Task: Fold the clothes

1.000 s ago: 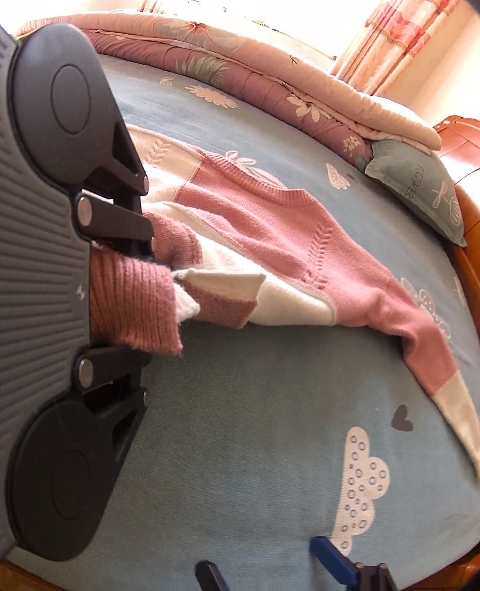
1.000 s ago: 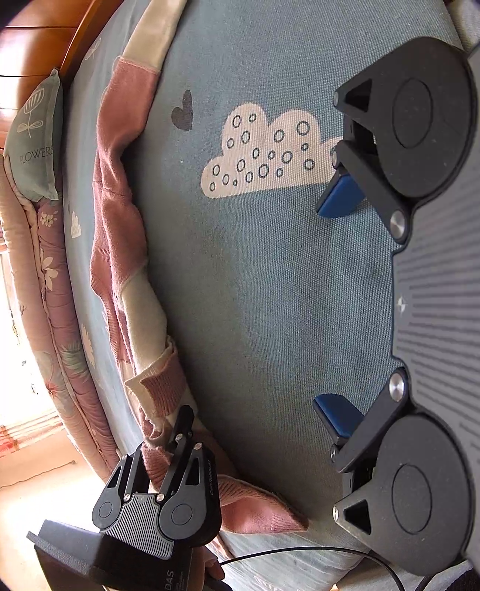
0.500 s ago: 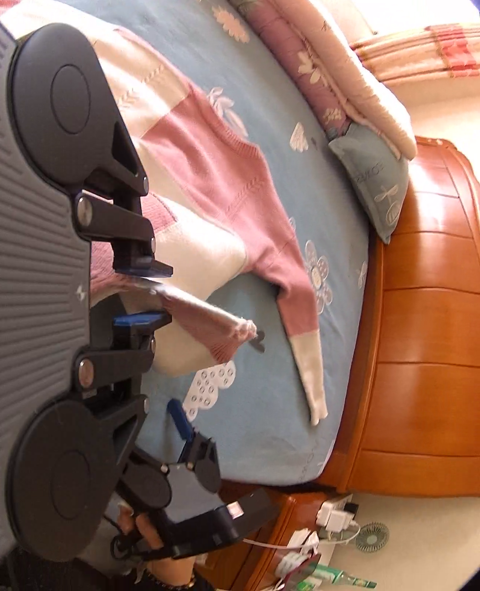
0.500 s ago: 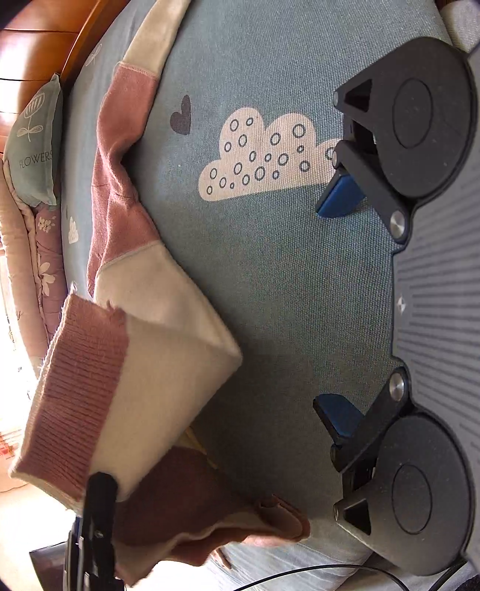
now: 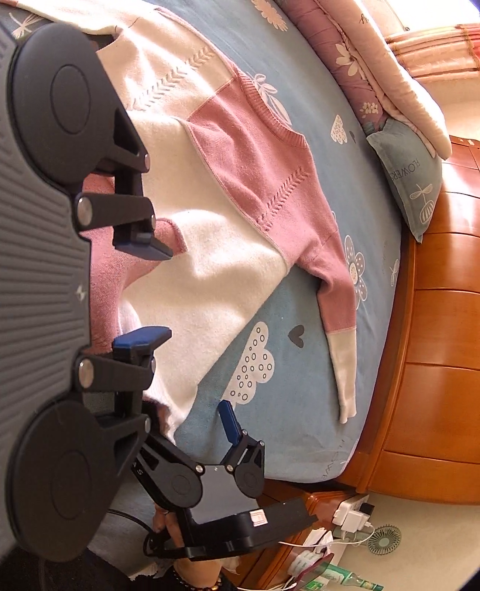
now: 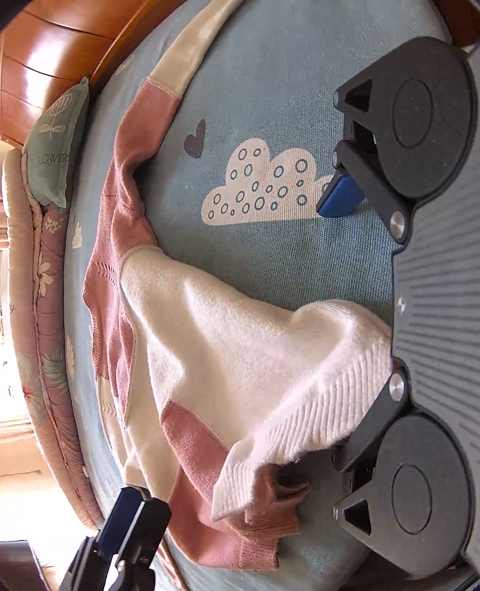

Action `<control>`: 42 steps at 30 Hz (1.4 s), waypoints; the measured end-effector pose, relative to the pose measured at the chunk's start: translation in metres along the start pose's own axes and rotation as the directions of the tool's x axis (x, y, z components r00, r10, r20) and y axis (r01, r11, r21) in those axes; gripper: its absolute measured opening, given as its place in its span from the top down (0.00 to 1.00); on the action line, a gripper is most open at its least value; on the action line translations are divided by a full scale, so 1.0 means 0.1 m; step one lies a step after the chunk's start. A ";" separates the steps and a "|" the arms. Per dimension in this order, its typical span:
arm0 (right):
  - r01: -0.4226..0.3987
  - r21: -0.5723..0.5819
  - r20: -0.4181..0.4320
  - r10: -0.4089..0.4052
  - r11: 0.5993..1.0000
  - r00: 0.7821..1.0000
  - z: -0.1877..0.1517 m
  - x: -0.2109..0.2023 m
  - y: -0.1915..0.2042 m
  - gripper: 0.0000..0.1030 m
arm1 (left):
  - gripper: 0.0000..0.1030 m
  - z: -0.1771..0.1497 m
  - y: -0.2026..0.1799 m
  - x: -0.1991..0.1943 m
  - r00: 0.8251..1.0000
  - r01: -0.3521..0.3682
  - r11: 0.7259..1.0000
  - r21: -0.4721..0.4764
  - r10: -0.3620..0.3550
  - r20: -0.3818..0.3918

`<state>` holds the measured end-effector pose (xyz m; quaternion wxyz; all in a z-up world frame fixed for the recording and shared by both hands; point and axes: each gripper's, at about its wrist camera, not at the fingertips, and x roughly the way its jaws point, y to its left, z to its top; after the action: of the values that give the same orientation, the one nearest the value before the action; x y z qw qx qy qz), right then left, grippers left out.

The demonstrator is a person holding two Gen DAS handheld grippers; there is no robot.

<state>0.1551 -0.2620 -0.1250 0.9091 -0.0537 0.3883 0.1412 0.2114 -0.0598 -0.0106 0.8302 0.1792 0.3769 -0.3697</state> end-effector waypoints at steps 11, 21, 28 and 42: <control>0.318 -0.060 0.277 -0.290 0.946 0.916 0.17 -0.12 0.12 0.00 | 0.52 -0.20 0.23 0.14 0.993 -0.104 0.987 -0.121 0.096 -0.074; 0.280 0.136 0.356 -0.311 0.950 0.881 0.06 -0.76 -0.35 0.00 | 0.44 -0.32 0.41 0.11 0.992 -0.121 0.965 -0.231 0.114 -0.045; 0.047 0.337 0.328 -0.164 0.940 0.930 0.04 -0.84 -0.79 0.00 | 0.31 -0.21 0.45 0.17 0.993 -0.105 0.935 -0.338 0.119 0.018; -0.398 0.635 0.294 0.269 0.662 0.917 0.99 0.81 -1.96 0.00 | 0.25 -0.24 0.53 0.46 0.995 0.013 0.856 -0.517 0.042 0.095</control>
<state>0.3352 -0.4109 -0.1176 0.8525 0.3695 0.3345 0.1571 0.2598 -0.0326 -0.0604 0.8689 -0.0663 0.4176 -0.2574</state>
